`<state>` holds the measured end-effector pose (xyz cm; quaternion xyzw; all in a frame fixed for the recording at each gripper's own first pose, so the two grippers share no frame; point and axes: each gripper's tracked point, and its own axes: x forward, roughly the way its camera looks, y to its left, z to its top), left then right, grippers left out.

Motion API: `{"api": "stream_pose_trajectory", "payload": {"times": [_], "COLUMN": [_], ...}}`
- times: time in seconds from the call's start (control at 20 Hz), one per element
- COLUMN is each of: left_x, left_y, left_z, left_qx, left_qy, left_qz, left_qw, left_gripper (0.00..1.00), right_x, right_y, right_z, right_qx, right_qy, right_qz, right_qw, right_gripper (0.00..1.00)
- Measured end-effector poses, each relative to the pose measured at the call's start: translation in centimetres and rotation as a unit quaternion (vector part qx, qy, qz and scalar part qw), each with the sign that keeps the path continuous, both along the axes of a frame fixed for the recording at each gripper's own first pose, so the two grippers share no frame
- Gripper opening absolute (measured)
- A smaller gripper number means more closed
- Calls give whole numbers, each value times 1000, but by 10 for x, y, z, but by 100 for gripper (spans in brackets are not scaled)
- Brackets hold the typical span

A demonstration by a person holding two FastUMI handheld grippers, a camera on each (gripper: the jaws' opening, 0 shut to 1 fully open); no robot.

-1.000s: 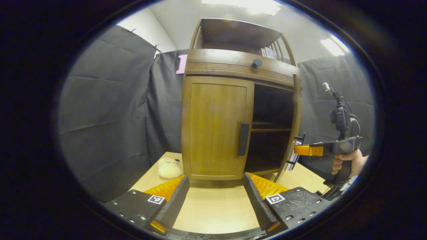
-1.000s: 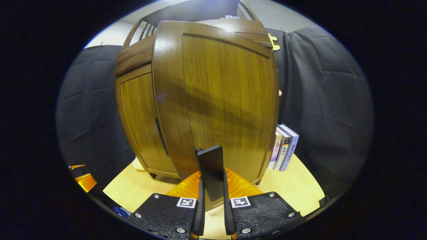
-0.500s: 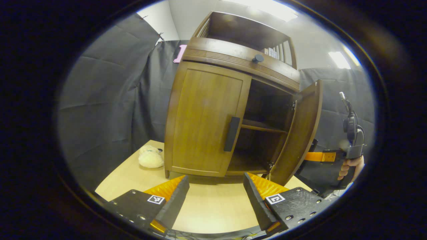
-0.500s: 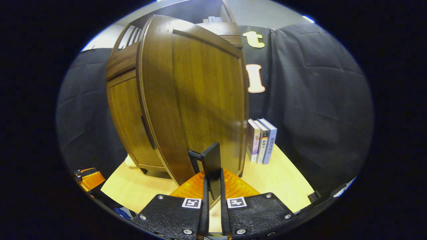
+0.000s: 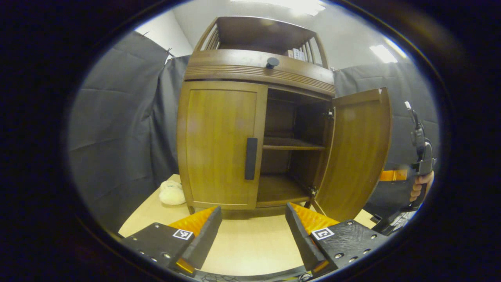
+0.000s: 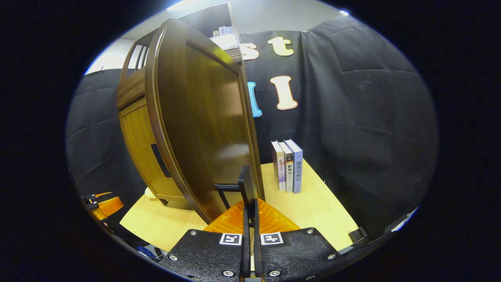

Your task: Open the right door of the double-door shoe cabinet with the right hand, and open the left door with the left hand.

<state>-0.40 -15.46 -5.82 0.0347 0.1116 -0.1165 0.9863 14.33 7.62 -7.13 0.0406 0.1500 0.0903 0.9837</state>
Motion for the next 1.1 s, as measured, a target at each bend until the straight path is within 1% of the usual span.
{"api": "stream_pose_trajectory", "payload": {"times": [0.1, 0.2, 0.3, 0.4, 0.55, 0.7, 0.8, 0.85, 0.9, 0.95, 1.0, 1.05, 1.1], "left_x": [-2, -4, -6, -14, -29, -42, -46, -48, -50, -50, -51, -49, -49], "left_y": [-28, -55, -75, -91, -108, -105, -99, -98, -95, -93, -89, -87, -86], "left_z": [10, 18, 28, 32, 24, 15, 11, 12, 10, 11, 11, 12, 13], "left_qx": [10, 14, 18, 18, 6, 2, -3, -7, -9, -8, -6, -2, 0], "left_qy": [-11, -14, -23, -29, -25, -29, -19, -17, -18, -20, -23, -24, -24], "left_qz": [4, 10, 22, 42, 79, 128, 155, 166, 175, 185, 193, 200, 205], "left_qw": [1000, 1000, 999, 999, 997, 991, 988, 986, 984, 983, 981, 979, 978], "left_gripper": [97, 97, 97, 96, 97, 96, 96, 97, 93, 93, 97, 96, 93], "right_x": [5, 12, 21, 19, 20, 22, 21, 21, 21, 21, 20, 21, 21], "right_y": [-18, -40, -57, -54, -55, -55, -56, -57, -57, -57, -57, -57, -58], "right_z": [1, 1, 2, -1, 0, -1, -1, -1, -2, -2, -2, -2, -2], "right_qx": [2, -3, 5, 32, 26, 49, 52, 48, 45, 45, 44, 43, 44], "right_qy": [-3, -5, -3, 10, 13, 18, 20, 20, 21, 22, 22, 20, 21], "right_qz": [25, 38, 49, 88, 116, 135, 150, 154, 158, 161, 164, 167, 169], "right_qw": [1000, 999, 999, 996, 993, 989, 987, 987, 986, 986, 985, 985, 984], "right_gripper": [4, 4, 3, 3, 4, 4, 4, 4, 4, 4, 4, 4, 4]}}
